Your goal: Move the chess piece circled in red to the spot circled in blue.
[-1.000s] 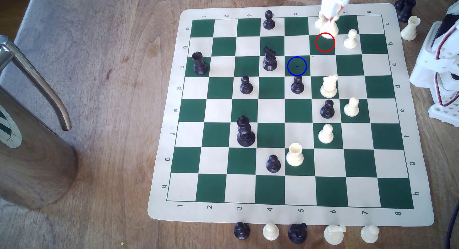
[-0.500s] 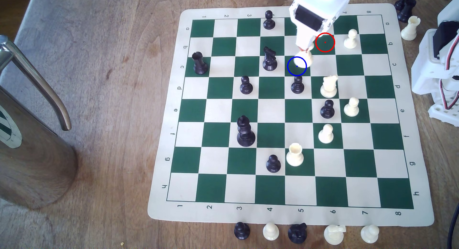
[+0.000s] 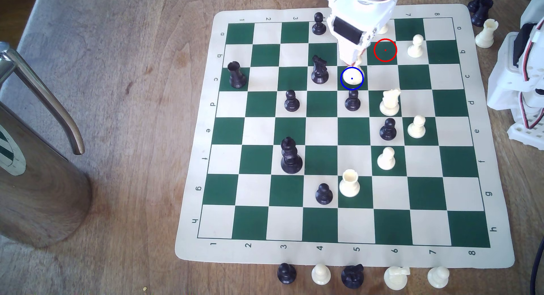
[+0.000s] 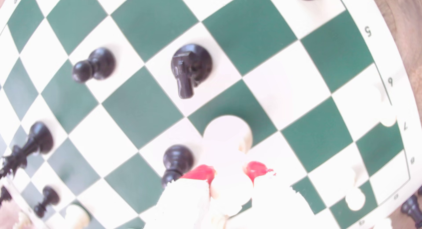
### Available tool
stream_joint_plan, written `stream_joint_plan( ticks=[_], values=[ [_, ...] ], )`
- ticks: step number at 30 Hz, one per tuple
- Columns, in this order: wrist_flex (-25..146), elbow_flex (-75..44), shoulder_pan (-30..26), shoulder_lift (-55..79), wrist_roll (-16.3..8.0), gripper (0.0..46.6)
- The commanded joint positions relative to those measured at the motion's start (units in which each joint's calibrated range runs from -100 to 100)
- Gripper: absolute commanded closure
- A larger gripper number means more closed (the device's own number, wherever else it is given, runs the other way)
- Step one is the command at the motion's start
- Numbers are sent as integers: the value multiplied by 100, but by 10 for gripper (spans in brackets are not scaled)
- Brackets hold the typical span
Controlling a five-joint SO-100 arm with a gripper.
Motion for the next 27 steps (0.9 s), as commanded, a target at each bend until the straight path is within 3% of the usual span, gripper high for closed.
stream_joint_plan(
  ticks=[1, 21, 27],
  values=[
    [-205, -306, 150, 5, 29, 463],
    [-401, 74, 119, 48, 39, 451],
    [-401, 111, 134, 56, 54, 375]
  ],
)
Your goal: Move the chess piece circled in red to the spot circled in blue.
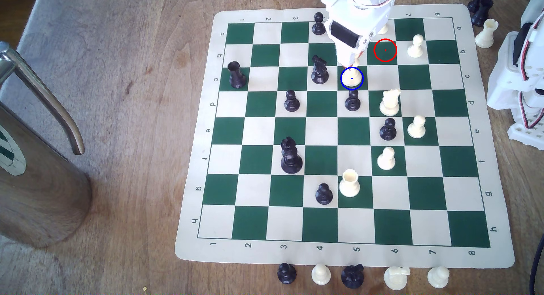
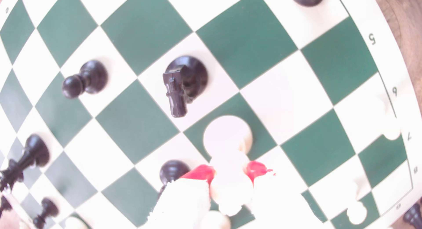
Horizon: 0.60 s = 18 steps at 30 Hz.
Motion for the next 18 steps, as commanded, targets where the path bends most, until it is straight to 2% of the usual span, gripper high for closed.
stream_joint_plan(
  ticks=[1, 5, 11, 18],
  values=[
    [-43, -25, 61, -78, 34, 352],
    [-10, 30, 100, -86, 39, 291],
    [219, -43, 233, -231, 93, 284],
    [768, -52, 116, -715, 83, 273]
  ],
)
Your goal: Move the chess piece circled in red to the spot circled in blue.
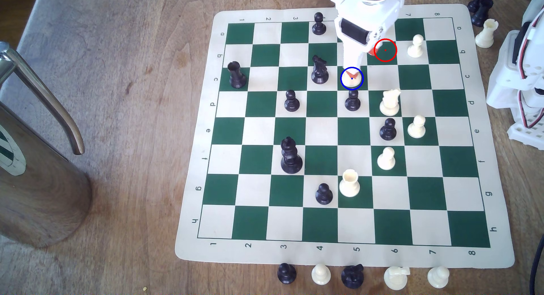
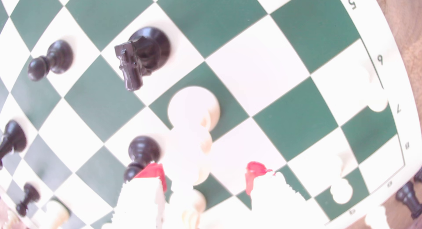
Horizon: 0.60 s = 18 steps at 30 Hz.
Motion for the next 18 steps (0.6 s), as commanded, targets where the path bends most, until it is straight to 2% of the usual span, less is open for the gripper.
stream_joint_plan(
  ticks=[1, 7, 12, 18],
  values=[
    [331, -133, -129, -800, -10, 273],
    [954, 39, -481, -1674, -88, 252],
    [1519, 1199, -1287, -3397, -215, 249],
    [1527, 3022, -1545, -5341, -151, 229]
  ],
)
